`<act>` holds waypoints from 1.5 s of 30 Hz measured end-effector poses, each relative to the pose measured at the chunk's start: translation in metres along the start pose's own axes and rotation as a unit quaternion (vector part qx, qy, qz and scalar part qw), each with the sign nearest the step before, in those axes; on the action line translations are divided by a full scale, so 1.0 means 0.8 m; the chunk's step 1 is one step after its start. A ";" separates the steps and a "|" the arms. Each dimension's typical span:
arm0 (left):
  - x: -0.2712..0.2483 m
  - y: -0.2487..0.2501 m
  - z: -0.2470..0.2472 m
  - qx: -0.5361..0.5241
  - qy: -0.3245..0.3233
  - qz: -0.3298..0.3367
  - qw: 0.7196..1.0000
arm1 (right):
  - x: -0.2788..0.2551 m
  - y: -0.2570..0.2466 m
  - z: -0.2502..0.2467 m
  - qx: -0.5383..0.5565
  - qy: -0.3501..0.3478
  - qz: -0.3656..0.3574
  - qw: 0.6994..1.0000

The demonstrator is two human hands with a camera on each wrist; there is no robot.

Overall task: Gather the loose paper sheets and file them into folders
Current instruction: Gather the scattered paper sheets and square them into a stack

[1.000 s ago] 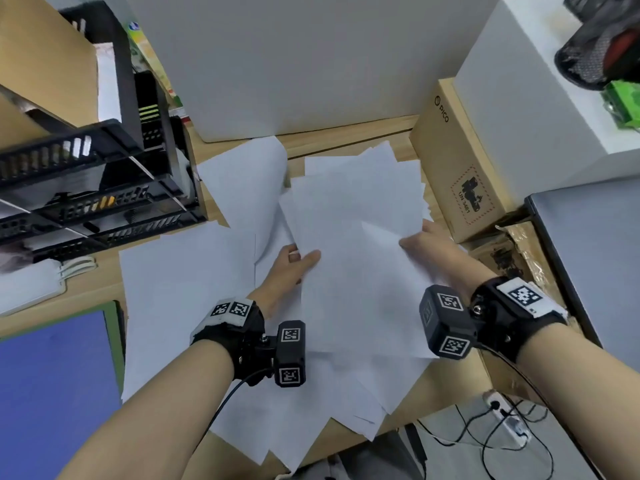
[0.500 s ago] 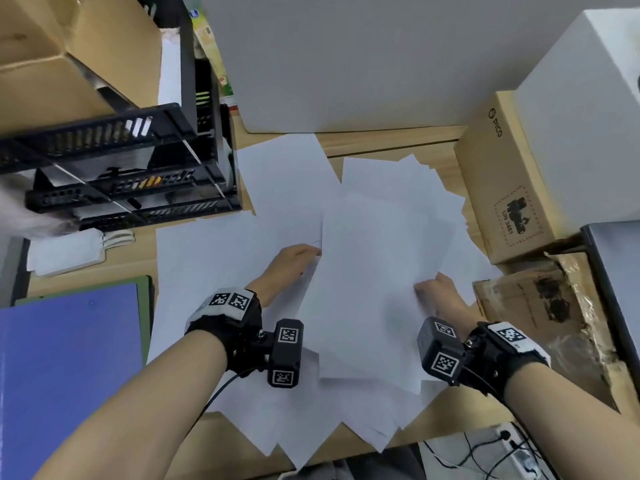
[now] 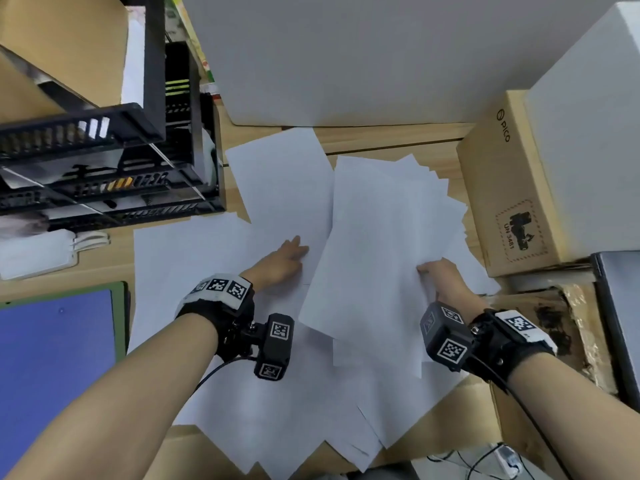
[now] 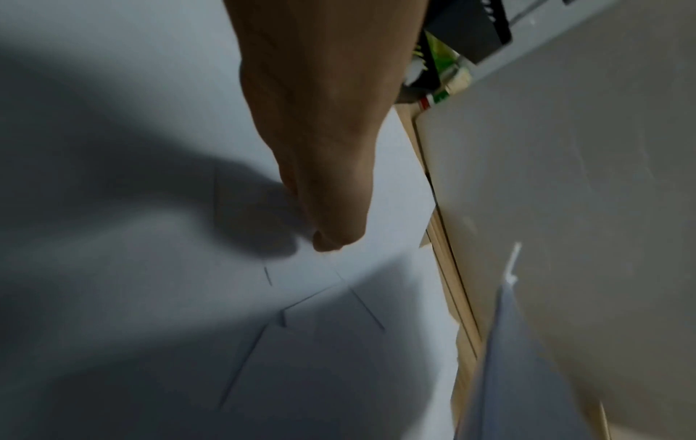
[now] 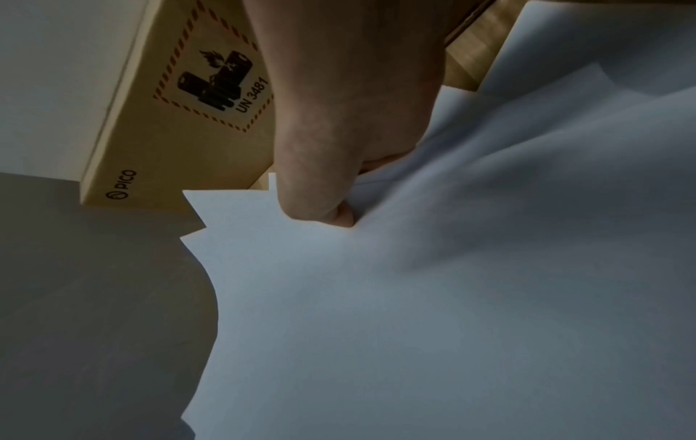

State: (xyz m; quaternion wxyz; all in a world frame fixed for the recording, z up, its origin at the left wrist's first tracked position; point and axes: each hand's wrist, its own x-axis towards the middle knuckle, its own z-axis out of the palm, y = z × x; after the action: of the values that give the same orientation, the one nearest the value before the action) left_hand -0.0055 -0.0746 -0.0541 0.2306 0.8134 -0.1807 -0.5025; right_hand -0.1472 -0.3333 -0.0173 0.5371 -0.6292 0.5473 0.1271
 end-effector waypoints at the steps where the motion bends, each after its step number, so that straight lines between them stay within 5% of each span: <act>1: -0.006 0.001 0.003 0.001 -0.022 0.016 1.000 | 0.003 -0.002 0.002 0.001 -0.002 0.000 1.000; 6: -0.034 0.000 0.016 -0.073 -0.073 0.034 0.994 | 0.025 -0.007 0.021 -0.005 -0.010 -0.024 1.000; 10: -0.032 -0.012 -0.004 -0.218 0.087 -0.013 0.972 | 0.035 -0.016 0.038 -0.011 -0.013 -0.039 0.999; 14: -0.022 -0.031 -0.035 -0.165 0.213 -0.037 0.962 | 0.037 -0.035 0.052 -0.002 -0.029 -0.041 0.999; 23: 0.003 -0.023 -0.048 -0.251 0.221 -0.060 0.940 | 0.051 -0.079 0.102 -0.051 -0.155 -0.073 0.984; 31: 0.010 -0.013 -0.041 -0.359 0.228 -0.073 0.902 | 0.050 -0.081 0.116 -0.016 -0.126 -0.075 0.989; 37: 0.007 -0.018 -0.037 -0.350 0.216 -0.068 0.909 | 0.039 -0.068 0.086 -0.067 -0.126 -0.118 0.983; 45: -0.010 -0.038 -0.020 -0.284 0.212 -0.059 0.933 | 0.017 -0.017 0.013 -0.044 -0.006 -0.097 0.994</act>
State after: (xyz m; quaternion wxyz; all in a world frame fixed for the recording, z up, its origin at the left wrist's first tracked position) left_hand 0.0075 -0.0420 -0.0593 0.4548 0.8106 0.0714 -0.3619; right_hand -0.1267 -0.3347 -0.0246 0.5222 -0.7016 0.4740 0.1019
